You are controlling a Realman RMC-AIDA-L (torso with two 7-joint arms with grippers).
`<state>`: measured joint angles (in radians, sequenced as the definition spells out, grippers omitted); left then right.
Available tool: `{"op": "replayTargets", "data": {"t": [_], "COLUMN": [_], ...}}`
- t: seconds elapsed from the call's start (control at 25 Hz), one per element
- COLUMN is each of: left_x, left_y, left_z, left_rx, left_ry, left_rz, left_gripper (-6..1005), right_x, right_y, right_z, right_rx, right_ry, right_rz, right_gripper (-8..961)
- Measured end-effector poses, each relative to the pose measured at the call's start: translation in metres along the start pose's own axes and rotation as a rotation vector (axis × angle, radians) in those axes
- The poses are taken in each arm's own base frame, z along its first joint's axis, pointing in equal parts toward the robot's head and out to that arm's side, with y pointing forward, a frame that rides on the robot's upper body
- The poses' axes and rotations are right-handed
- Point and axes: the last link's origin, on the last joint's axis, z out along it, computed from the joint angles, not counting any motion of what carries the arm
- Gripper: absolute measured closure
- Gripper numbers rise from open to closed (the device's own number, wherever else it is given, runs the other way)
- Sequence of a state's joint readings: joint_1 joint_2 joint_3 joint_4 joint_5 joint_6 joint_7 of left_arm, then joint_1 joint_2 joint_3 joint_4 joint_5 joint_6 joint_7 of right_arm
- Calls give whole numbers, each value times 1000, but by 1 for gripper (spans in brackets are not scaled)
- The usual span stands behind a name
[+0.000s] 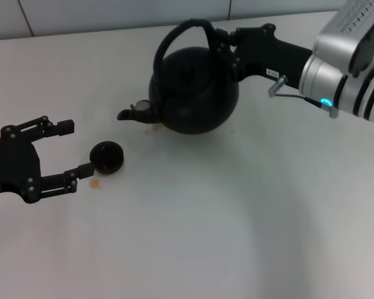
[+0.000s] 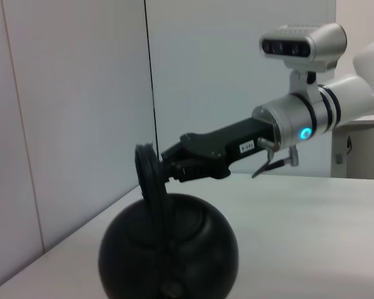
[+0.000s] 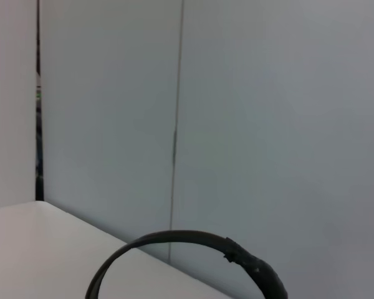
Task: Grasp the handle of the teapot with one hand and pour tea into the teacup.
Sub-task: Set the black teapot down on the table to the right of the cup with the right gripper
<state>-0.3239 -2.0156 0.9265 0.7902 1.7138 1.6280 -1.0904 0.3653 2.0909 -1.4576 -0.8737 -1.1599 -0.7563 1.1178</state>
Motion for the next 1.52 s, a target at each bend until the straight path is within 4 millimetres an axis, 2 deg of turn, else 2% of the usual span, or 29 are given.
{"op": "replayTargets", "data": {"t": [0.72,1.04,1.52], "left_x": [2,3,3], "left_y": [-2,-3,-4], "left_z": [0,0,-1], "left_rx": [1,0,0], "left_ry": [3,1,-3], "left_rz": [3,8,11], "left_gripper": [195,195,196], "right_x": [31,35,31], "right_y": [-10,-9,-7], "right_z": [-17,-17,-19], "right_rx": [58,54,25], "right_ry": [64,79,52], "right_rz": [69,78,80], "right_gripper": [854,856,858]}}
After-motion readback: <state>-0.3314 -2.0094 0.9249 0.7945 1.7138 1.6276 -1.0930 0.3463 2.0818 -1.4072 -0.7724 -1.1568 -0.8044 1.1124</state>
